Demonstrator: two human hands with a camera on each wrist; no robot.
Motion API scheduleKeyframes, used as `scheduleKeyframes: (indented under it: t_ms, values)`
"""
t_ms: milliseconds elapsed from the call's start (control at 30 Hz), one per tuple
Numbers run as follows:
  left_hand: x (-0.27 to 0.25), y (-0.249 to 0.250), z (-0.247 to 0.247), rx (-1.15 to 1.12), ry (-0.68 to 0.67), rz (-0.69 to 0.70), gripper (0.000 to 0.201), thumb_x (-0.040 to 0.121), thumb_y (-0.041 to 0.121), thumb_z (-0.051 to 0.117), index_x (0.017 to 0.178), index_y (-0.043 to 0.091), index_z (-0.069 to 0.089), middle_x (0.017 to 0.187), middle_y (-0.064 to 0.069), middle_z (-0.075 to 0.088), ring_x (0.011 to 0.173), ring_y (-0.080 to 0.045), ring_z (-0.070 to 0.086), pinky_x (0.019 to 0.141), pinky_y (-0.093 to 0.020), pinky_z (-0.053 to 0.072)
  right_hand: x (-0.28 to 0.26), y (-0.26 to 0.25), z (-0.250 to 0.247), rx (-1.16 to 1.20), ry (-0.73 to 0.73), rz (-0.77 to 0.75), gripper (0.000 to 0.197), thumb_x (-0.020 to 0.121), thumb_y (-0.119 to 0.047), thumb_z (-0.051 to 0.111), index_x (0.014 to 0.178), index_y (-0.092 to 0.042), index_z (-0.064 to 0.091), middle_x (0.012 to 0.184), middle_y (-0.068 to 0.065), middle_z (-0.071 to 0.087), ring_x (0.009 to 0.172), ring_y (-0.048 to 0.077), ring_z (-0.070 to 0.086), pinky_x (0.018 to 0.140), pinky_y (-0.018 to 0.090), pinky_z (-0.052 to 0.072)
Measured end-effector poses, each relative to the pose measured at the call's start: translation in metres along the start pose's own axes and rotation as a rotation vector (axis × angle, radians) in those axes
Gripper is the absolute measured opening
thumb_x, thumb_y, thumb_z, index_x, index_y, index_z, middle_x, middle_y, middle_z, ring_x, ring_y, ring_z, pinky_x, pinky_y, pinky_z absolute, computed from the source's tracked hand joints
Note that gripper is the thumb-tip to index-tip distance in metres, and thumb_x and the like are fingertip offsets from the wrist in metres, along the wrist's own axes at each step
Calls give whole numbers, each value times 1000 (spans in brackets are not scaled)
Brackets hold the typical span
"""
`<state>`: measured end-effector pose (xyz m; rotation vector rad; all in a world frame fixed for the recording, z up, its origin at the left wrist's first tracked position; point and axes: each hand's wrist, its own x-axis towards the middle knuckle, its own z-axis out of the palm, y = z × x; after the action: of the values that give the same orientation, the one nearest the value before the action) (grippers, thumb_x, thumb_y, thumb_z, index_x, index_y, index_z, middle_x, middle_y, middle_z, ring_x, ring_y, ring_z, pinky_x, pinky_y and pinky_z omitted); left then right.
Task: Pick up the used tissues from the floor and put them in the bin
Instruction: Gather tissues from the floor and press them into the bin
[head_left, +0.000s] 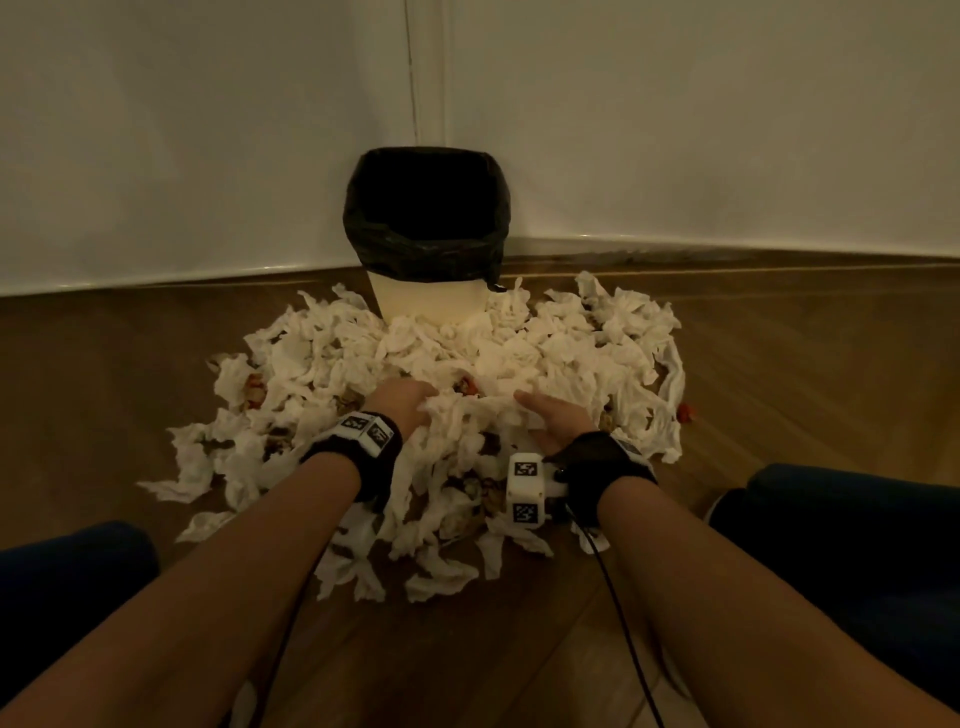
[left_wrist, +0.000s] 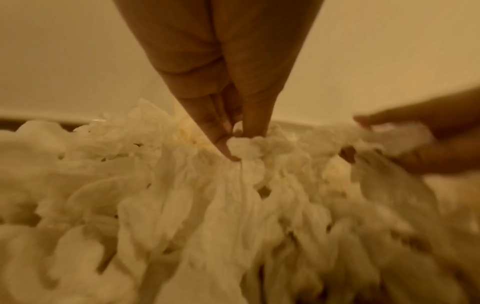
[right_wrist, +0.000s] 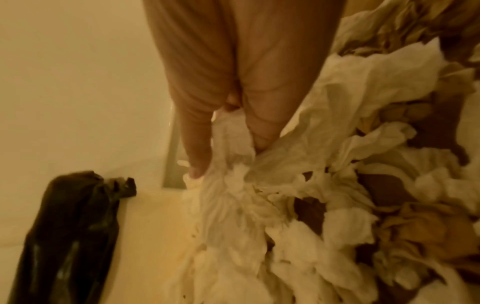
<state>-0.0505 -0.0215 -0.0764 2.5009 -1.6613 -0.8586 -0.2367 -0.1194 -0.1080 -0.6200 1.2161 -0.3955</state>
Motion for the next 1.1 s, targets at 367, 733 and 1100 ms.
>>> scheduleKeyframes:
  t_ms: [367,733,1100]
  values:
    - [-45,29,-81,-1240,257,-41,36,100,4,31,90,18,63,118,-16,52,103,-42,53,64,-45,55,-78,-71,13,428,-123,-156,46,99,1,35,143,-13,33,137,17,42,94,29,54,62,38,55]
    - [-97,77,-184,-881,490,57,43,83,-7,51,124,6,49,126,-21,50,101,-31,53,72,-30,45,-184,-154,61,137,-409,-341,31,98,-25,40,70,-12,43,59,4,41,48,14,42,43,18,33]
    - [-148,83,-264,-584,579,292,29,88,-6,43,96,14,62,102,-10,64,93,-27,63,84,-38,53,-248,-213,104,-129,-349,-589,10,93,3,47,98,-2,54,87,10,57,74,16,61,60,20,55]
